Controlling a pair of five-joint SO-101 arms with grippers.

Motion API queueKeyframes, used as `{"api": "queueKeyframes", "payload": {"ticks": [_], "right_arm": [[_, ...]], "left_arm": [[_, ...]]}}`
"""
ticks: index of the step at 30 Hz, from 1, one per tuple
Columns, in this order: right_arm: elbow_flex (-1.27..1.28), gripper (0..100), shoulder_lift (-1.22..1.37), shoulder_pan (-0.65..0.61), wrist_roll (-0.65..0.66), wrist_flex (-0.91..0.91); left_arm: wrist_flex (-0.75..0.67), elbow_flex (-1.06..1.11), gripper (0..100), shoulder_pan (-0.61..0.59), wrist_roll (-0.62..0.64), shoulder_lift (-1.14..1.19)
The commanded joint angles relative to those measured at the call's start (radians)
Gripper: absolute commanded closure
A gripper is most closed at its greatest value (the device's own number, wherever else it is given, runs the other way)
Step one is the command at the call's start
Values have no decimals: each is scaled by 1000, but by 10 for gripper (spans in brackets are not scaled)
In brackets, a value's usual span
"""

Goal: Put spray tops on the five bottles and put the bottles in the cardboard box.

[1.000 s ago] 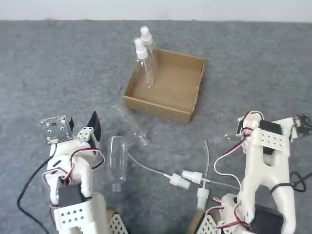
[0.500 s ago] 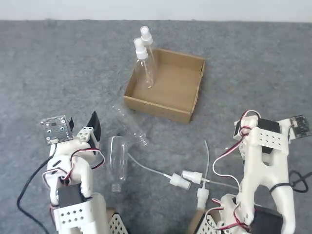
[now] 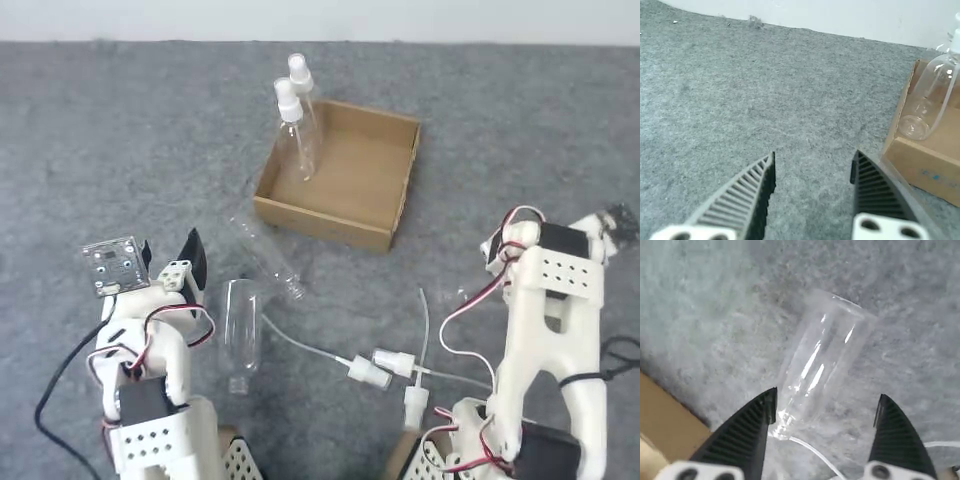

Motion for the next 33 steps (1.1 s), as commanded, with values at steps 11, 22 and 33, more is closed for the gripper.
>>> {"api": "queueKeyframes", "payload": {"ticks": [11, 22, 33], "right_arm": [[-135, 745, -56, -16, 133, 114], [-183, 745, -194, -108, 310, 231], [-143, 746, -231, -131, 539, 225]], "left_arm": [[-29, -18, 772, -5, -8, -8], [-29, -18, 772, -5, -8, -8], [-28, -18, 772, -6, -8, -8]]}}
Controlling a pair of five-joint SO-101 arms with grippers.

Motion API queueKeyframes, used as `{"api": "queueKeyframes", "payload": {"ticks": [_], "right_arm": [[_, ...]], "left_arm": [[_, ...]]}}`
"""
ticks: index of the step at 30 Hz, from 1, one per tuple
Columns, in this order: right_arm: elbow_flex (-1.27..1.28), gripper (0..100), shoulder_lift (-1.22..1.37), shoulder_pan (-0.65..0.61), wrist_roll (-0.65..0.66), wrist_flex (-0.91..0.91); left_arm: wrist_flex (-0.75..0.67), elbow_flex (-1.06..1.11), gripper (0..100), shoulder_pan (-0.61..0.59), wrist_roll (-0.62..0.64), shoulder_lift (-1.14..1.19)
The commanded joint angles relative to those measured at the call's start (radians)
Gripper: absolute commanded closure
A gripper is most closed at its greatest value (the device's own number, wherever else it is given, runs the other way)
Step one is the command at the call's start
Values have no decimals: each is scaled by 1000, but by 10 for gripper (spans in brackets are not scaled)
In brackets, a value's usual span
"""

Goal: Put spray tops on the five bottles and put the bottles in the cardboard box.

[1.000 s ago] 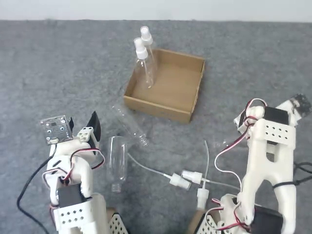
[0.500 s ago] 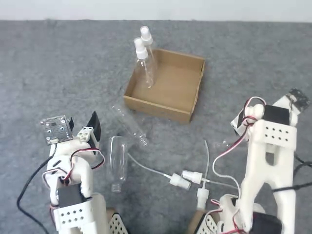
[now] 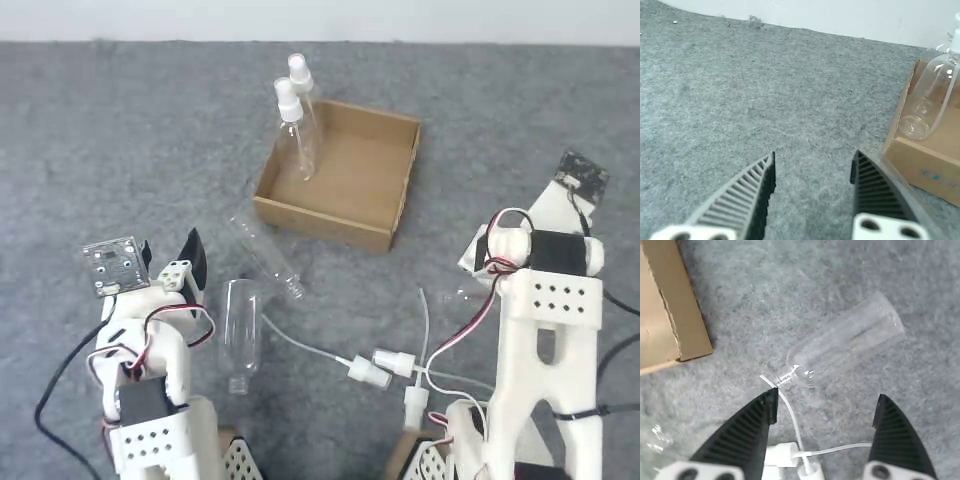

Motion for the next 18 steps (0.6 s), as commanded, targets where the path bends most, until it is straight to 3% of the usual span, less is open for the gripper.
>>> {"api": "queueKeyframes", "payload": {"ticks": [1, 5, 18], "right_arm": [[-28, 746, -41, -4, 106, -1], [-26, 746, -39, -2, 138, 12], [-28, 743, -39, -12, 677, 4]], "left_arm": [[-28, -18, 772, -6, -8, -8], [-28, -18, 772, -6, -8, -8], [-28, -18, 772, -6, -9, -8]]}}
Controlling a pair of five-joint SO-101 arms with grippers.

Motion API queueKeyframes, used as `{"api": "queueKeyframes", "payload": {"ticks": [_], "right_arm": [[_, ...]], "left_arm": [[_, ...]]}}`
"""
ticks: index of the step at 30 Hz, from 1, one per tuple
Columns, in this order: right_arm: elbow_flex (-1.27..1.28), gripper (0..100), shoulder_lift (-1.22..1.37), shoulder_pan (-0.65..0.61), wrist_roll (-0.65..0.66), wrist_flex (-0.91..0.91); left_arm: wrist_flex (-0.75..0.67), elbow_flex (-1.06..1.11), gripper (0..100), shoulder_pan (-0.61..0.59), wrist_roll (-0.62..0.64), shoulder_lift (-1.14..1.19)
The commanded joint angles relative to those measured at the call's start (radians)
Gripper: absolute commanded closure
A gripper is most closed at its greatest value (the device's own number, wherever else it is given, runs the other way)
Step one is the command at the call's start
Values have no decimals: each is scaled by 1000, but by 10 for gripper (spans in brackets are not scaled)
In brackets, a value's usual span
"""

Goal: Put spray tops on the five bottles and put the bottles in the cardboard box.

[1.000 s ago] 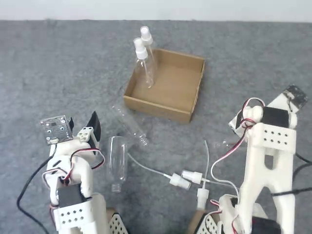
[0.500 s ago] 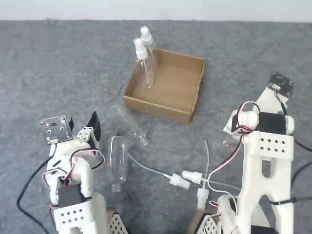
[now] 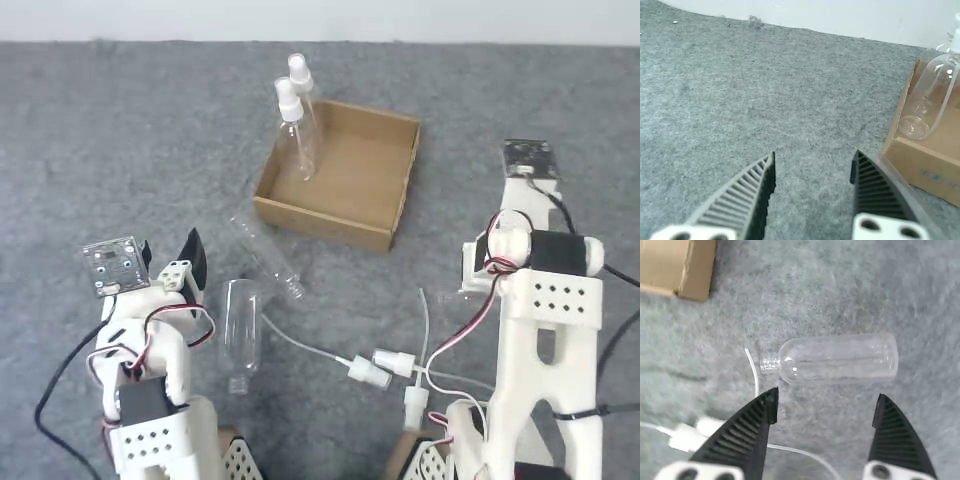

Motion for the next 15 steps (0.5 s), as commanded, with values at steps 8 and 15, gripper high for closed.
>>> {"api": "queueKeyframes", "payload": {"ticks": [8, 15], "right_arm": [[-6, 742, -39, -13, 516, 4], [118, 742, -39, -99, 709, -59]], "left_arm": [[-32, -10, 770, -5, -9, -8], [-32, -10, 770, -5, -9, -8]]}}
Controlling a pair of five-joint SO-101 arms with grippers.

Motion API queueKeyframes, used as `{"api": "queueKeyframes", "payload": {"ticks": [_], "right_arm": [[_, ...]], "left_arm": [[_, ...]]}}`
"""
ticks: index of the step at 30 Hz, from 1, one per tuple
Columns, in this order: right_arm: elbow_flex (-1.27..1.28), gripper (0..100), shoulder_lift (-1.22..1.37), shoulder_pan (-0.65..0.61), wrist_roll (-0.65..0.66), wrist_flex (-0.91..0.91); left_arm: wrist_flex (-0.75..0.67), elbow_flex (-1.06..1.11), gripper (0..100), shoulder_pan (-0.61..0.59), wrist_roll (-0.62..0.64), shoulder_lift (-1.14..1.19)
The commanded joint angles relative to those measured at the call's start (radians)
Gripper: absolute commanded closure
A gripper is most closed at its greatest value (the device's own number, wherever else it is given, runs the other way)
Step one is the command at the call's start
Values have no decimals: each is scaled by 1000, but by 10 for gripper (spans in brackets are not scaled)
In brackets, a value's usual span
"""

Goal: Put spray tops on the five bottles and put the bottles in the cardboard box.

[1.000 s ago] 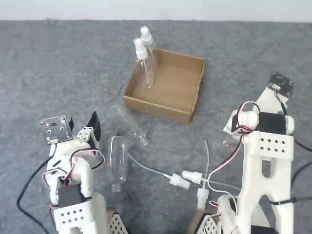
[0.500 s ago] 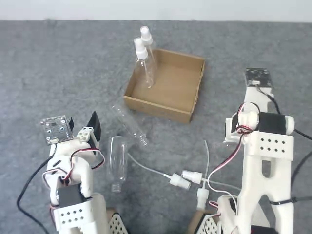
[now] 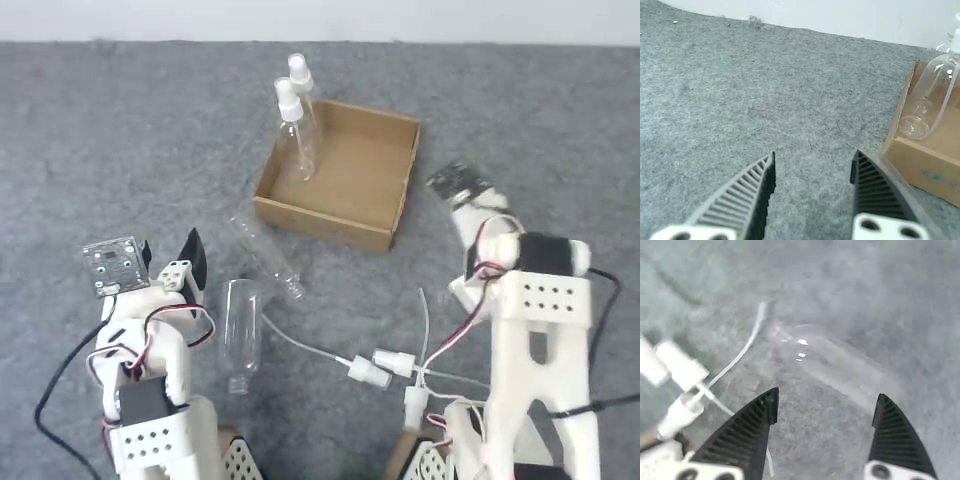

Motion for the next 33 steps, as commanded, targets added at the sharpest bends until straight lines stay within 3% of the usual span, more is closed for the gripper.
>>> {"api": "queueKeyframes", "payload": {"ticks": [1, 9, 18, 33], "right_arm": [[41, 742, -39, -73, 117, -61], [60, 742, -12, -87, 255, -105], [54, 743, 205, -79, 413, -130], [52, 745, 401, 50, 563, -325]], "left_arm": [[-32, -10, 770, -5, -9, -8], [-32, -10, 770, -5, -9, -8], [-32, -10, 770, -3, -9, -8], [-32, -10, 769, -3, -9, -8]]}}
